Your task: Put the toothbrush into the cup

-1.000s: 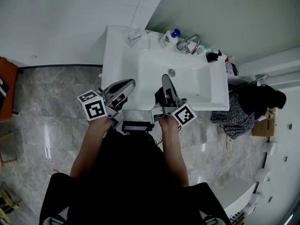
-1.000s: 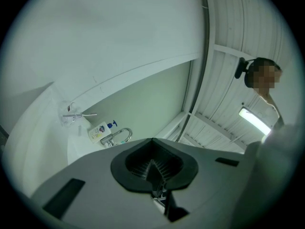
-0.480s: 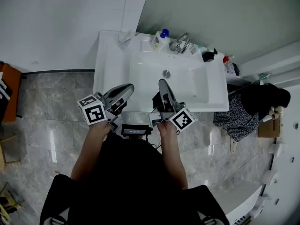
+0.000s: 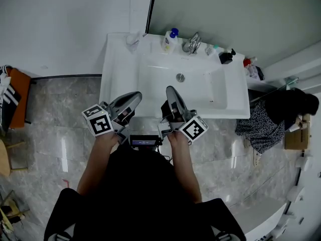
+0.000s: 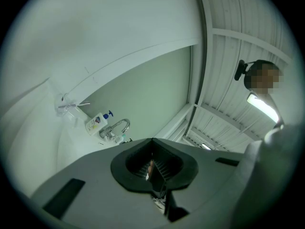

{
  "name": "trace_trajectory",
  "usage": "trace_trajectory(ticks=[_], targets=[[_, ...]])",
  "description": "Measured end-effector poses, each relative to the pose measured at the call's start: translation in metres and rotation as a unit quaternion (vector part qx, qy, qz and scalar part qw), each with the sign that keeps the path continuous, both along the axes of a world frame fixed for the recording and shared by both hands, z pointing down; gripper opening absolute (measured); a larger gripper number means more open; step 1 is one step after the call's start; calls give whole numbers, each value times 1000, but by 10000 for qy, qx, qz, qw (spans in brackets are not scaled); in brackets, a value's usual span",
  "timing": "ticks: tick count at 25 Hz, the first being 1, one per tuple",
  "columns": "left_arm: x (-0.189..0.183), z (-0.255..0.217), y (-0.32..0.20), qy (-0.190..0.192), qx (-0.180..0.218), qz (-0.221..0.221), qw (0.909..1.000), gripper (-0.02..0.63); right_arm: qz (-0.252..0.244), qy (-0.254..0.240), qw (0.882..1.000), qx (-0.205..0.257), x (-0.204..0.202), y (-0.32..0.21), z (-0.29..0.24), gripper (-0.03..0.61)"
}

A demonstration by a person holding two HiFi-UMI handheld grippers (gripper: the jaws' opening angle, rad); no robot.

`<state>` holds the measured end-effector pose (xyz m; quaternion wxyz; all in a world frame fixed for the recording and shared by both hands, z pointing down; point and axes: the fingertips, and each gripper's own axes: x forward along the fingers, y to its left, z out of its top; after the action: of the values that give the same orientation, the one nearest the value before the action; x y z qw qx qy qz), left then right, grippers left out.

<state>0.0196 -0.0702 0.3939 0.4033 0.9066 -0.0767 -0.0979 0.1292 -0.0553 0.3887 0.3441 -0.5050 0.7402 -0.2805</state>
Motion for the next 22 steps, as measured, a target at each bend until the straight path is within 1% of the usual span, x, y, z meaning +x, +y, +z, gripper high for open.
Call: trace_trajectory(ticks=[5, 11, 15, 19, 22], targets=[[-1, 1, 10, -29, -30, -130, 9999, 9, -160, 45, 9999, -11, -3, 9, 0, 6], [11, 6, 26, -50, -64, -212, 9997, 9, -299, 65, 9995, -34, 6, 24, 4, 6], [17, 9, 30, -67, -99, -227, 9997, 9, -361, 42, 9993, -47, 9, 27, 8, 6], [13, 9, 29, -70, -117, -204, 9997, 9, -396, 56, 9992, -84, 2, 26, 8, 6], [20, 10, 31, -84, -117, -176, 9997, 9, -398, 58, 9992, -89, 7, 28, 8, 6]])
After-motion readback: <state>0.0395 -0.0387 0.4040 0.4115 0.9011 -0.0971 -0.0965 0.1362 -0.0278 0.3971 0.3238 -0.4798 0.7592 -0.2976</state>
